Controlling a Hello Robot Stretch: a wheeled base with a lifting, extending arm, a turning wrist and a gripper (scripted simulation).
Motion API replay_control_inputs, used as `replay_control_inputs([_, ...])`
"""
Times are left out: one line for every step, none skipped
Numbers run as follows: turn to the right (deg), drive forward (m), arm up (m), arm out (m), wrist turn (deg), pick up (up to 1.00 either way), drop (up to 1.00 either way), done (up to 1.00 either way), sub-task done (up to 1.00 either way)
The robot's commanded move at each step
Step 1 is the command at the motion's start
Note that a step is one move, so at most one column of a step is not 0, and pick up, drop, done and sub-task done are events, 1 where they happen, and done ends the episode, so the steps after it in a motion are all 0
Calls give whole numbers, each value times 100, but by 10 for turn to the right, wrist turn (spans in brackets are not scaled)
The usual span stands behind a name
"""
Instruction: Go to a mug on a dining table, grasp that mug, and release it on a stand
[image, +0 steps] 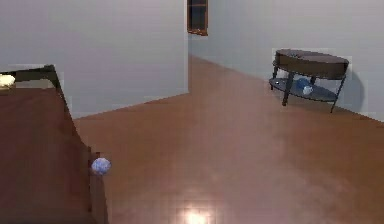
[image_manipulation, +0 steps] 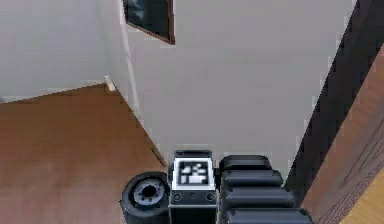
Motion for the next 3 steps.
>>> replay_control_inputs([420,0,0,0,0,0,0,0,0])
replay_control_inputs([0,100,0,0,0,0,0,0,0])
replay_control_inputs([30,0,0,0,0,0,0,0,0])
